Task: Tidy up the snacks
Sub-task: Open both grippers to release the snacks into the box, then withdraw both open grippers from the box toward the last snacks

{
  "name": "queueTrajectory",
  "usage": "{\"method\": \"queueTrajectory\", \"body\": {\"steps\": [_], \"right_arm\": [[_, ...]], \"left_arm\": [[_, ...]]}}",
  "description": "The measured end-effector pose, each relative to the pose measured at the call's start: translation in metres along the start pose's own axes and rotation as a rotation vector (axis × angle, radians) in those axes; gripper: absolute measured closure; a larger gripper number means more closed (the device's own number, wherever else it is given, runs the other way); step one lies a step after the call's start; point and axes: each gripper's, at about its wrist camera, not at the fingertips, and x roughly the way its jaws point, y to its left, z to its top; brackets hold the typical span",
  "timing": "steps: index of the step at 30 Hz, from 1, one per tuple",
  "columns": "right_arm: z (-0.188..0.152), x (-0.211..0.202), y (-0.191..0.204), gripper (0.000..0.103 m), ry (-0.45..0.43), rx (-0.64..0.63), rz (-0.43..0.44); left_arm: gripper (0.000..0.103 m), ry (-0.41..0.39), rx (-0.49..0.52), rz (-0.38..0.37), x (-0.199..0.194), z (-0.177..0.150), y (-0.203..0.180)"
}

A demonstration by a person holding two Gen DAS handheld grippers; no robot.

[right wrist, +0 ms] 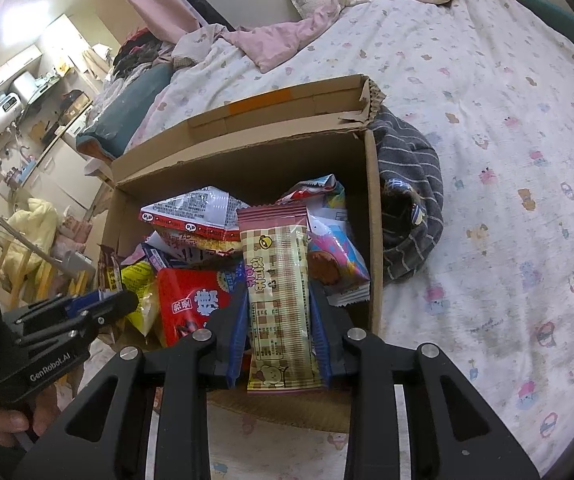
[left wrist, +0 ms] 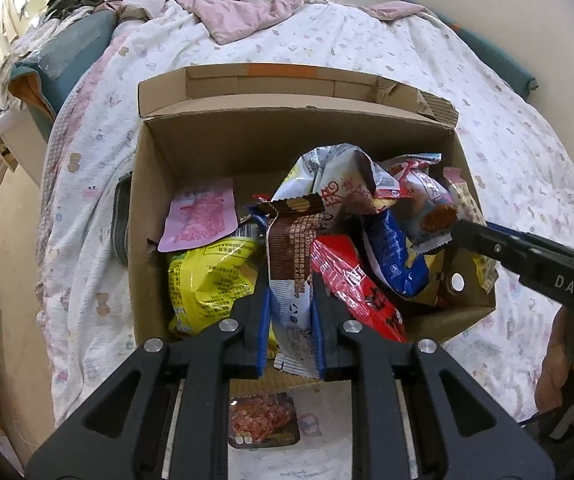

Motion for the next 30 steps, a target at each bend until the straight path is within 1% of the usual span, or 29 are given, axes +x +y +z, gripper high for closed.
{"method": "queueTrajectory", "body": {"steps": [2, 3, 4, 5, 7, 8, 10, 12, 14, 20, 24, 27, 30], "right_arm": [[0.001, -0.001, -0.001, 0.067, -0.004, 0.01, -0.001], [0.001, -0.002, -0.002, 0.056, -0.009, 0.015, 0.003], [0.001, -0.003, -0.002, 0.047, -0.018, 0.02, 0.006], [0.001, -0.005, -0.001, 0.046, -0.026, 0.021, 0.008], [0.002, -0.007, 0.0, 0.045, -0.033, 0.018, 0.017], [0.002, -0.007, 0.0, 0.043, -0.036, 0.02, 0.022], [0.002, -0.009, -0.001, 0.031, -0.044, 0.028, 0.028], [0.002, -0.01, -0.001, 0.025, -0.05, 0.033, 0.03], [0.003, -0.01, -0.001, 0.023, -0.051, 0.038, 0.029], [0.003, -0.008, 0.001, 0.023, -0.043, 0.037, 0.029], [0.002, -0.011, 0.006, 0.023, -0.05, 0.033, 0.033], [-0.001, -0.013, 0.009, 0.023, -0.054, 0.033, 0.038], [-0.004, -0.014, 0.012, 0.023, -0.056, 0.032, 0.031]], "left_arm": [[0.087, -0.004, 0.008, 0.012, -0.001, -0.001, -0.001], [0.084, -0.005, 0.012, 0.015, -0.001, -0.001, -0.002], [0.078, -0.005, 0.012, 0.016, -0.001, -0.002, -0.002], [0.074, -0.006, 0.01, 0.015, -0.001, -0.002, -0.002], [0.06, -0.013, 0.007, 0.019, -0.003, -0.003, -0.002], [0.056, -0.018, 0.007, 0.017, -0.004, -0.003, -0.002], [0.039, -0.027, 0.005, 0.009, -0.006, -0.003, -0.002], [0.032, -0.042, -0.002, 0.007, -0.009, -0.003, -0.001], [0.031, -0.047, -0.011, 0.005, -0.01, -0.002, 0.001], [0.031, -0.06, -0.036, 0.009, -0.012, -0.001, 0.006], [0.031, -0.085, -0.063, 0.008, -0.019, -0.004, 0.01], [0.031, -0.11, -0.091, 0.041, -0.027, -0.007, 0.016], [0.03, -0.098, -0.132, 0.048, -0.028, -0.009, 0.025]]}}
